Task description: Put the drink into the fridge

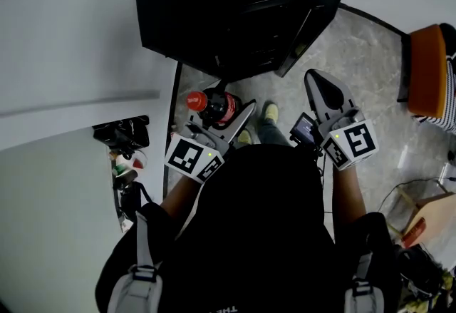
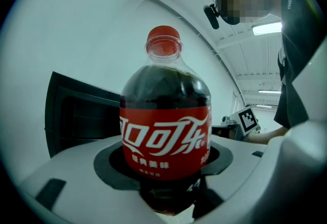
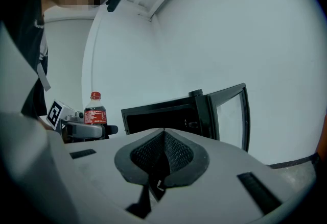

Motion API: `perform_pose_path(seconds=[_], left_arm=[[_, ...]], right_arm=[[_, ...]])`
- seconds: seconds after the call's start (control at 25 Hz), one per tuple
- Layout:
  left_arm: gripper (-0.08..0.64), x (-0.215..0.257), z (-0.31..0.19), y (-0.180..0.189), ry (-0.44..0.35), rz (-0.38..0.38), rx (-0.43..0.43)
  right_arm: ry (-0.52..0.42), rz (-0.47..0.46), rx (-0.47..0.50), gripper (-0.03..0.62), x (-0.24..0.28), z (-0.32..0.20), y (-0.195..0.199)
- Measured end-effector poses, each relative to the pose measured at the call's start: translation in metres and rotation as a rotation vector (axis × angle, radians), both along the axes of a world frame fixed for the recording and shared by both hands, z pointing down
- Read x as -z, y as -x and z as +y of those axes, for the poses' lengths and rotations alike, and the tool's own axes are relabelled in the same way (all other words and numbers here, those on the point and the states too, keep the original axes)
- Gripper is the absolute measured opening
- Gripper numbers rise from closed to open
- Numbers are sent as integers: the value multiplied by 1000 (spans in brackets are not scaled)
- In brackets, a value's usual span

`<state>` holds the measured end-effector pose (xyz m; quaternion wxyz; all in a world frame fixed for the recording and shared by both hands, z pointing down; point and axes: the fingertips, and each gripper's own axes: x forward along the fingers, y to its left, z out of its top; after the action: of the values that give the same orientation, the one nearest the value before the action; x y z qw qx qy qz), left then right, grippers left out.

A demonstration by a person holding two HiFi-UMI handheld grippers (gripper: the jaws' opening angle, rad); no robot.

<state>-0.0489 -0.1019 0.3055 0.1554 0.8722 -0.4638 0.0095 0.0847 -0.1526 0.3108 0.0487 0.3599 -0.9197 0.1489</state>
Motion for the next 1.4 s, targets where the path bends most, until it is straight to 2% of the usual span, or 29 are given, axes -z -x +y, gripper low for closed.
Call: perform_pose_path(seconds=[0.72,1.4], left_arm=[[307,-1,-34,-14,-37,-49,79],[307,-27,-48,27,-19,-93,135]], right_arm=[[-35,-15,28,12,1,-38,-34],[9,20,61,12,-19,-35,1]])
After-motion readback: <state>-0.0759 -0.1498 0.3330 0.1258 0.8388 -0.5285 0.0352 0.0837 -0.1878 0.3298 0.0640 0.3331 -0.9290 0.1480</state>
